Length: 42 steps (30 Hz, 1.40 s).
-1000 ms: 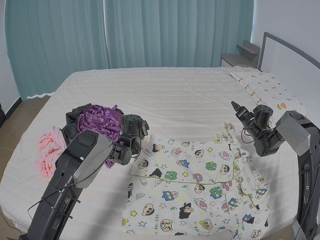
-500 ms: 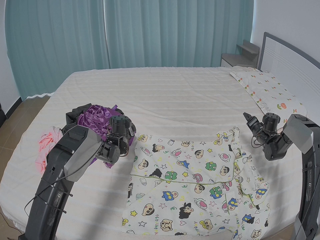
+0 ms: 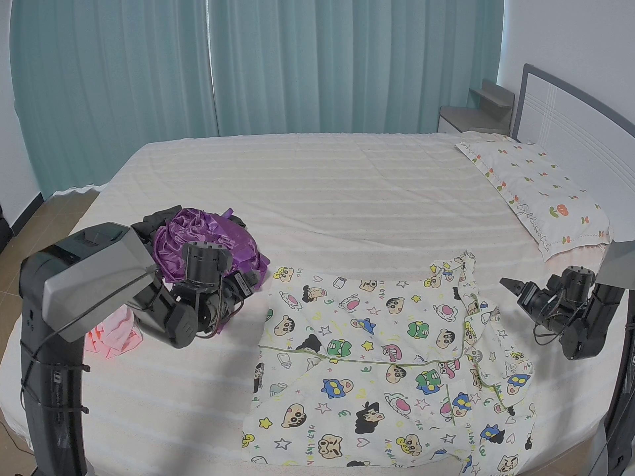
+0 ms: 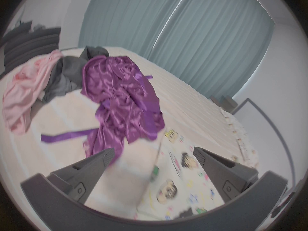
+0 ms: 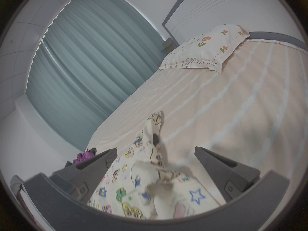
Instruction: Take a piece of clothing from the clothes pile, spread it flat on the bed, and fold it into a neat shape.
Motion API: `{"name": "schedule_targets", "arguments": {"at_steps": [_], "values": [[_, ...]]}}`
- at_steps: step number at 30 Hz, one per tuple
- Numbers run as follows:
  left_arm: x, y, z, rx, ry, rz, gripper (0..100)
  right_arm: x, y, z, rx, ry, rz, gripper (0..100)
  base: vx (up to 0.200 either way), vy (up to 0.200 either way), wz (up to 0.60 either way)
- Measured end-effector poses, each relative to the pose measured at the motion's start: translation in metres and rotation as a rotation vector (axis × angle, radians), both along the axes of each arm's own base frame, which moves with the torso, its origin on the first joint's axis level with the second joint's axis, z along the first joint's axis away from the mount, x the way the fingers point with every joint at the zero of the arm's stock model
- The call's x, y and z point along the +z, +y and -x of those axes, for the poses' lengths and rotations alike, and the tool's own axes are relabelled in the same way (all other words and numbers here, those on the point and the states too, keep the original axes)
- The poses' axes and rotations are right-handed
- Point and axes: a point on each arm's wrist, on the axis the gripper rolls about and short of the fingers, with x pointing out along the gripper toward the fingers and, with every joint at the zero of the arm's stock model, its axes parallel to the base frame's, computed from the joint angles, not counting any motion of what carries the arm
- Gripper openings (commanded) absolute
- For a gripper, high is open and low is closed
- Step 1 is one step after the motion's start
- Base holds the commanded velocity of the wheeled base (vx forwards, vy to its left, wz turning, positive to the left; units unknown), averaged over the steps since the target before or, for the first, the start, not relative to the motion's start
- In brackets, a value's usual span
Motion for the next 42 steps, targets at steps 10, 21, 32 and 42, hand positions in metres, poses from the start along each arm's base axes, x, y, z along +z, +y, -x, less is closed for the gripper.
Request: {"name": "schedule_targets", "arguments": {"at_steps": [10,21,32,42], "values": [[0.015,0.001,0.054,-0.062,-0.048,0.237,100,-0.036,-0.003,0.045,0.158,0.075,0.133,100,0.000,0.000,0.00],[0.006,-0.001,0.062,-0.071,-0.034,0.251,100,-0.056,0.009,0.053,0.198,0.154,0.107,100,0.000,0.000,0.00],[0.003,-0.001,0.064,-0.070,-0.029,0.250,100,-0.058,-0.001,0.051,0.144,0.154,0.122,100,0.000,0.000,0.00],[-0.005,0.000,0.062,-0.065,-0.010,0.242,100,-0.060,-0.006,0.051,0.129,0.154,0.123,100,0.000,0.000,0.00]]}}
